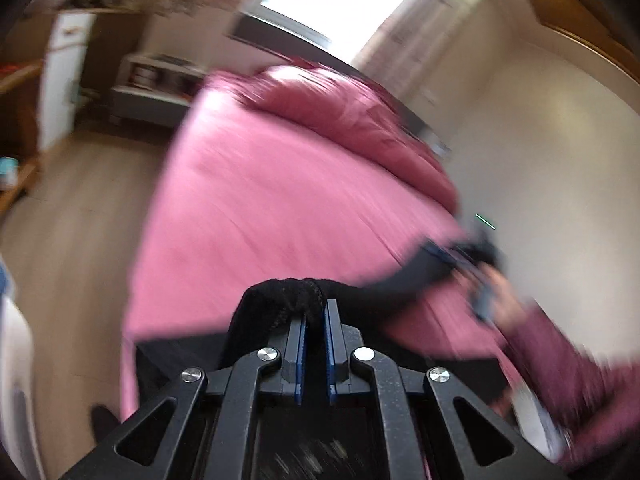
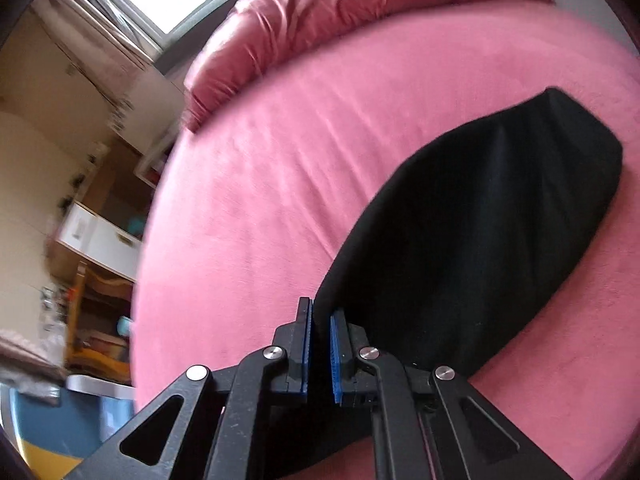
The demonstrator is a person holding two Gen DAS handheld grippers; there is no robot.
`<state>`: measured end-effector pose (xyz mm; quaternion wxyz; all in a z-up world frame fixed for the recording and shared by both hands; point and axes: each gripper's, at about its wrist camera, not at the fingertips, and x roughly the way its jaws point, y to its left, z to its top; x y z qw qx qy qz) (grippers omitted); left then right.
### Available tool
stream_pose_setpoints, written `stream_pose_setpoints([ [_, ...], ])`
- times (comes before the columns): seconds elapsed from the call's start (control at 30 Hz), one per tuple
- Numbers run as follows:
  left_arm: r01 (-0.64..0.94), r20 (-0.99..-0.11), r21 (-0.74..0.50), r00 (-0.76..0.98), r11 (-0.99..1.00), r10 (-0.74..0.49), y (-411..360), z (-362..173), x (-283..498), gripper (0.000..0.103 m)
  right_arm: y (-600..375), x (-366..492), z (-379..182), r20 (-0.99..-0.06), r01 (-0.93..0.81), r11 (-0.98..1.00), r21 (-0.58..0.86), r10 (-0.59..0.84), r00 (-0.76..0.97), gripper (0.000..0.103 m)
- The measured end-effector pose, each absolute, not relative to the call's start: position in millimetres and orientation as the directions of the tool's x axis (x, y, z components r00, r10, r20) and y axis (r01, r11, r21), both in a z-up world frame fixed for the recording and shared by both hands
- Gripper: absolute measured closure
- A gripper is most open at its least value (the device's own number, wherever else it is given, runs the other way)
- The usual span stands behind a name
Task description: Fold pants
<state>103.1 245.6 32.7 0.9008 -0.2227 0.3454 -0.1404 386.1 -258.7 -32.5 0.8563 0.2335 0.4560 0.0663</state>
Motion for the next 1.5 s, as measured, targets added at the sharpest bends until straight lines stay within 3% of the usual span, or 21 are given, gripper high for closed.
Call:
stream_pose_setpoints([
  [0.2, -0.010, -0.560, -0.457, 0.780, 0.890, -0.278, 270, 61, 166, 0.095, -270, 333, 24, -0.623, -0.026, 0.851, 0.524, 0.404, 0.670, 0.095],
  [0.4, 0.012, -0.545, -0.422, 0.796, 0.907, -0.264, 266, 63, 122, 0.095, -276, 247, 29, -0.566, -0.118, 0.823, 0.556, 0.478, 0.672, 0.095],
  [0.73, -0.107, -0.633, -0.484, 0.728, 0.869, -0.263, 272, -10, 4, 0.095, -280, 106, -41, -0.684, -0.071, 0.846, 0.529, 0.474, 0.555, 0.095],
  [0.97, -0.254, -0.727, -0.519, 0.633, 0.816, -0.265, 277, -78, -32, 0.095, -266, 80, -86, -0.764, -0.058, 0.883, 0.465, 0.434, 0.478, 0.096],
  [1.2, -0.289, -0.732, -0.540, 0.624, 0.791, -0.272, 278, -86, -46, 0.095, -270, 68, -98, -0.782, -0.034, 0.901, 0.433, 0.394, 0.482, 0.097],
  [1.27, -0.320, -0.761, -0.519, 0.594, 0.792, -0.259, 276, -87, -38, 0.092, -268, 64, -90, -0.773, -0.047, 0.899, 0.436, 0.400, 0.493, 0.097],
  [1.4, -0.397, -0.769, -0.559, 0.577, 0.728, -0.276, 289, -96, -41, 0.073, -261, 60, -88, -0.791, -0.063, 0.912, 0.405, 0.384, 0.476, 0.097],
  [1.5, -0.441, -0.738, -0.631, 0.594, 0.638, -0.320, 304, -98, -51, 0.070, -260, 58, -101, -0.810, -0.049, 0.917, 0.395, 0.373, 0.453, 0.097],
])
